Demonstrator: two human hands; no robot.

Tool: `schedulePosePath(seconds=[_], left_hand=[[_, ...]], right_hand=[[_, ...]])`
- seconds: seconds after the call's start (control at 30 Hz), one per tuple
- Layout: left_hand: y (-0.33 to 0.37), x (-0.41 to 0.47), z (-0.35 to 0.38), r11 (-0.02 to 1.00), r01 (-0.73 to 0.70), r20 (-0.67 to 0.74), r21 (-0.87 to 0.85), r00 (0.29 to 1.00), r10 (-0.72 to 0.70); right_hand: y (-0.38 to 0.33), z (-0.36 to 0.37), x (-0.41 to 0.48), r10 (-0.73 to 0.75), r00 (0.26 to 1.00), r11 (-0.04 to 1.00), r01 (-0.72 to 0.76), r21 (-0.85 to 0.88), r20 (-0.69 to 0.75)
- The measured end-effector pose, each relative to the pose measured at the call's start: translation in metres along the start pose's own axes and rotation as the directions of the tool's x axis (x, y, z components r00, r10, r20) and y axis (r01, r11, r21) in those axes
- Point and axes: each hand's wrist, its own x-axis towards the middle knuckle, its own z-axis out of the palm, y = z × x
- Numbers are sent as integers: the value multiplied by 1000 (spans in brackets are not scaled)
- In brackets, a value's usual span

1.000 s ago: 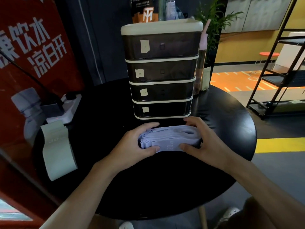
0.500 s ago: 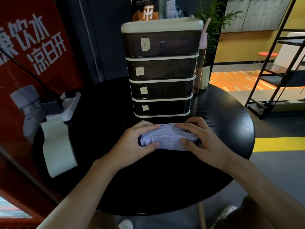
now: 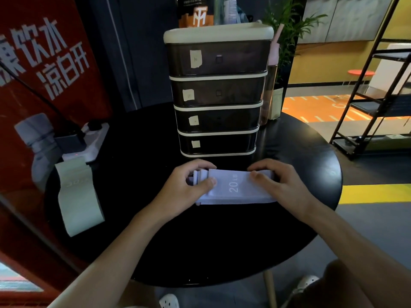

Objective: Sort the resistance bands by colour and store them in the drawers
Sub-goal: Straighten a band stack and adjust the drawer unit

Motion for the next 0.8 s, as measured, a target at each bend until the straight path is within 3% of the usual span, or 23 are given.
schedulePosePath(seconds=[0.3, 0.4, 0.67, 0.8], left_hand=[[0, 0, 0, 981, -99, 82, 167, 993, 87], [0, 2, 0, 985, -72, 54, 158, 996, 64], [-2, 0, -2, 991, -131, -16, 25, 991, 131], [-3, 2, -1, 994, -107, 3, 38, 994, 107]], right_hand=[[0, 1, 1, -15, 1000, 998, 16, -60, 18], [-1, 2, 1, -5, 998, 996, 10, -89, 66], [-3, 1, -2, -16, 999, 1000, 15, -15, -28], [-3, -1, -2, 20, 1000, 1000, -21, 8, 21]])
